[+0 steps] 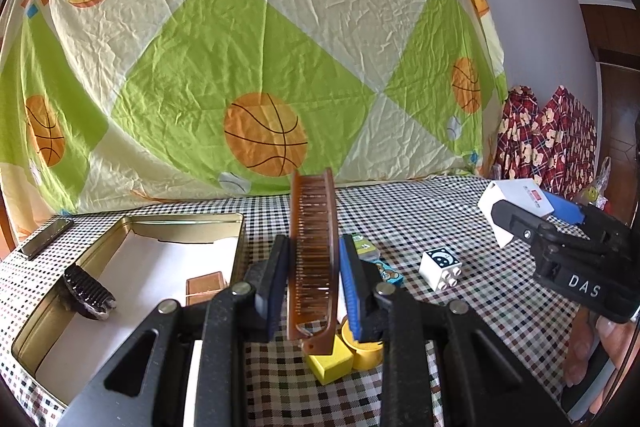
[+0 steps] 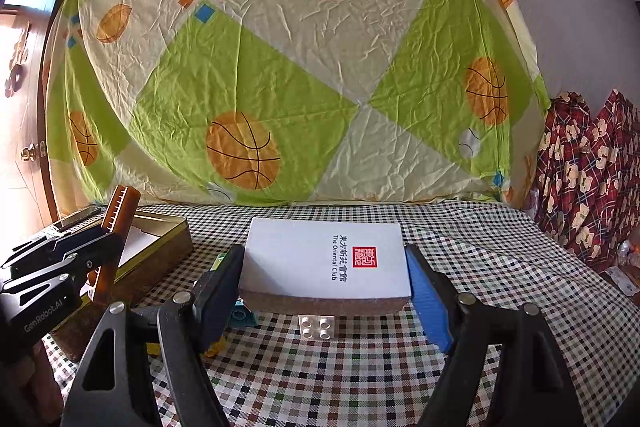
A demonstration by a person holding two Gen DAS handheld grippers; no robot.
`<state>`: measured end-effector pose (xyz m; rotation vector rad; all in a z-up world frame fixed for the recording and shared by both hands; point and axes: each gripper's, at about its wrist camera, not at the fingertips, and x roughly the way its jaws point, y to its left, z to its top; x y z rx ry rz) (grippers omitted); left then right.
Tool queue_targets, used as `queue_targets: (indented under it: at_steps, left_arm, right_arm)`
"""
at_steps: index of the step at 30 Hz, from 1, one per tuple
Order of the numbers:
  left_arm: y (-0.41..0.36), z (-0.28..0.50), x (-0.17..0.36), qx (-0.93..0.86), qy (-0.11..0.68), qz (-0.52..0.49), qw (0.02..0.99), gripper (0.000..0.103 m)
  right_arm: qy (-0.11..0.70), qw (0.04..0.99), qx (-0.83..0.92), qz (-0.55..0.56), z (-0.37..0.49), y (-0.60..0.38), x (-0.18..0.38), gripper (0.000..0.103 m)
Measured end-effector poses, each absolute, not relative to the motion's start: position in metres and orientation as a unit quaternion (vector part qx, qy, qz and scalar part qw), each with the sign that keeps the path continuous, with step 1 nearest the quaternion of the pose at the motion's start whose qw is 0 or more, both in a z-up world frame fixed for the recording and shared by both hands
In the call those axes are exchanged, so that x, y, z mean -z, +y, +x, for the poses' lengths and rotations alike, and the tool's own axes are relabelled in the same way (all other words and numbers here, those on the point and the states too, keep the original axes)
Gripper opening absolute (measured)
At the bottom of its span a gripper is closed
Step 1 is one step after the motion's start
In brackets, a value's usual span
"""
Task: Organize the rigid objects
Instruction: 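Lift the brown comb with the left tool while the right tool lifts the white box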
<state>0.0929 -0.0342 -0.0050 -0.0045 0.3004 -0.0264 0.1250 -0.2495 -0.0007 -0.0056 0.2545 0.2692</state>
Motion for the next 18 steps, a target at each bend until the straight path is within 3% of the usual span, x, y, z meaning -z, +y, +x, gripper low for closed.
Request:
queue_targets:
  at_steps: [18]
  left_arm:
    - [-0.025,0.087,0.003,-0.016,0.138,-0.018,0.99,0.024]
  right_arm:
    - [0.091,0.984,-0.154,-0.005,0.112,-0.249,-0.002,0.079]
